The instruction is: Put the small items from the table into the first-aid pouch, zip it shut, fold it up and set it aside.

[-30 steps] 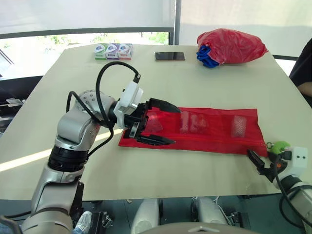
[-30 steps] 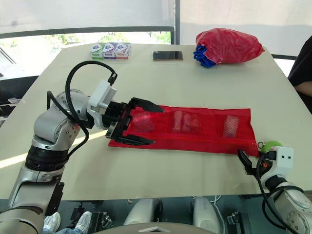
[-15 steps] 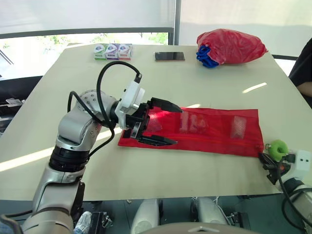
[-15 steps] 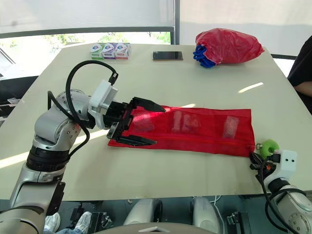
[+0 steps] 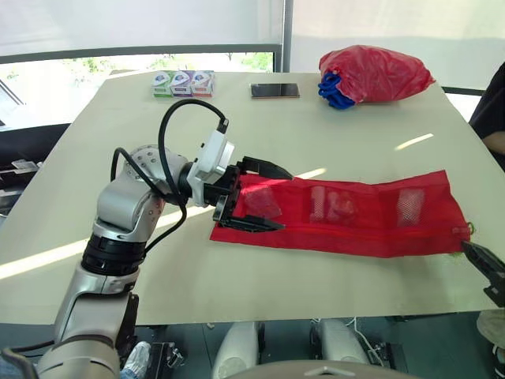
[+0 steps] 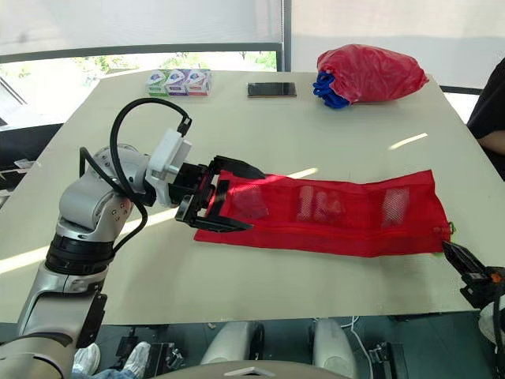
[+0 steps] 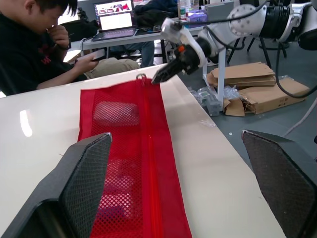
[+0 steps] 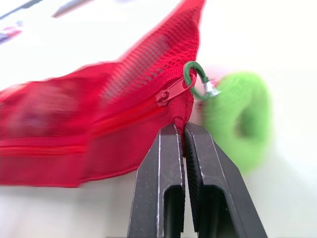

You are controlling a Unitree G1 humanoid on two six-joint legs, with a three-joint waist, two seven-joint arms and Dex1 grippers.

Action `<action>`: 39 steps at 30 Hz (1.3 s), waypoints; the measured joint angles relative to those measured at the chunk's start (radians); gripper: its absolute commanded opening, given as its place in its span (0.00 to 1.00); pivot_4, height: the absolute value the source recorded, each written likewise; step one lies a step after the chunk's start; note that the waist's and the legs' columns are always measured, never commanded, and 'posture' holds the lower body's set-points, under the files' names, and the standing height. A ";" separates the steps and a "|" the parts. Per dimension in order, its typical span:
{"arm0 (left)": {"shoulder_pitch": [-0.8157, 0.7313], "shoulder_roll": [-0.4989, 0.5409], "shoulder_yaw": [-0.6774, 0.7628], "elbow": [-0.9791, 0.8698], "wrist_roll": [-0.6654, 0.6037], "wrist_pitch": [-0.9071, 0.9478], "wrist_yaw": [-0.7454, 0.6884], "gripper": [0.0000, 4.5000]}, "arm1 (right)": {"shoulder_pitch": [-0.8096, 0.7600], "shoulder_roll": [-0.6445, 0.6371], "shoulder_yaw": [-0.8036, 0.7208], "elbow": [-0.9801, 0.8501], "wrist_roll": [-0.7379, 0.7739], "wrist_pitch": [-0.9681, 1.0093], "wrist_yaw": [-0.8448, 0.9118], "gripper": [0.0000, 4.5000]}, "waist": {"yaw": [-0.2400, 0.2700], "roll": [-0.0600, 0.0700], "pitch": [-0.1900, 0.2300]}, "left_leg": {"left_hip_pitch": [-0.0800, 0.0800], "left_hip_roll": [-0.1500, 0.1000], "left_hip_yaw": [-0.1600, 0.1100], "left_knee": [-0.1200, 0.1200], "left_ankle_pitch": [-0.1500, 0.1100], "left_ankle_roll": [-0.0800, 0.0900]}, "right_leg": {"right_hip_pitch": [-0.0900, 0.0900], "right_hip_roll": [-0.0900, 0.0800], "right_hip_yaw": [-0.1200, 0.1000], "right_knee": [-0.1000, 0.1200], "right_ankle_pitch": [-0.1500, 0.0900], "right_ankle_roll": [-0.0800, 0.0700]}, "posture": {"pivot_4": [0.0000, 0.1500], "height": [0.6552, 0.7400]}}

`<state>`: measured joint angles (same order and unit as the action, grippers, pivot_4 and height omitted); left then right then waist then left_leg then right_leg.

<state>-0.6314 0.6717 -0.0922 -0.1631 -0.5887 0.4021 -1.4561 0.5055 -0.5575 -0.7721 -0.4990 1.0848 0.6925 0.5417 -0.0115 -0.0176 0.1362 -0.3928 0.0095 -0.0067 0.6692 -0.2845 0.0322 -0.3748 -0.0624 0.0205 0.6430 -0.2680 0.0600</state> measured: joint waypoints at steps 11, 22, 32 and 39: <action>-0.031 0.004 0.005 0.001 0.008 0.003 0.018 1.00 | -0.360 -0.148 0.326 -0.185 0.221 0.090 -0.119 0.01 | 0.000 -0.003 0.001 | -0.001 0.000 -0.001 0.001 0.000 0.000 | 0.000 0.000 -0.001 0.000 0.000 0.000 | 1.00 1.00; -0.026 0.038 0.019 0.028 0.023 -0.005 0.035 1.00 | -0.733 -0.236 0.984 -0.037 -0.284 0.146 -0.001 0.01 | 0.001 -0.004 0.002 | -0.002 -0.001 -0.002 0.002 0.000 0.000 | -0.001 0.000 -0.002 0.000 0.000 0.000 | 1.00 1.00; 0.004 0.046 0.027 0.019 0.023 0.003 0.047 1.00 | -0.794 -0.382 1.113 0.032 -0.612 0.049 0.186 0.01 | 0.003 -0.005 0.003 | -0.003 -0.001 -0.003 0.002 0.000 0.000 | -0.001 -0.001 -0.002 0.000 0.000 0.000 | 1.00 1.00; 0.005 0.046 0.027 0.020 0.023 0.002 0.047 1.00 | -0.796 -0.347 1.104 0.044 -0.668 0.037 0.215 0.01 | 0.001 -0.005 0.002 | -0.003 -0.001 -0.003 0.002 0.000 0.000 | -0.001 -0.001 -0.002 0.000 0.000 0.000 | 1.00 1.00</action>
<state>-0.6266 0.7172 -0.0651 -0.1429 -0.5656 0.4042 -1.4090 -0.2908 -0.9043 0.3319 -0.4550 0.4168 0.7293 0.7568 -0.0108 -0.0225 0.1386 -0.3955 0.0085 -0.0096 0.6716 -0.2844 0.0322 -0.3759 -0.0629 0.0181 0.6430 -0.2679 0.0602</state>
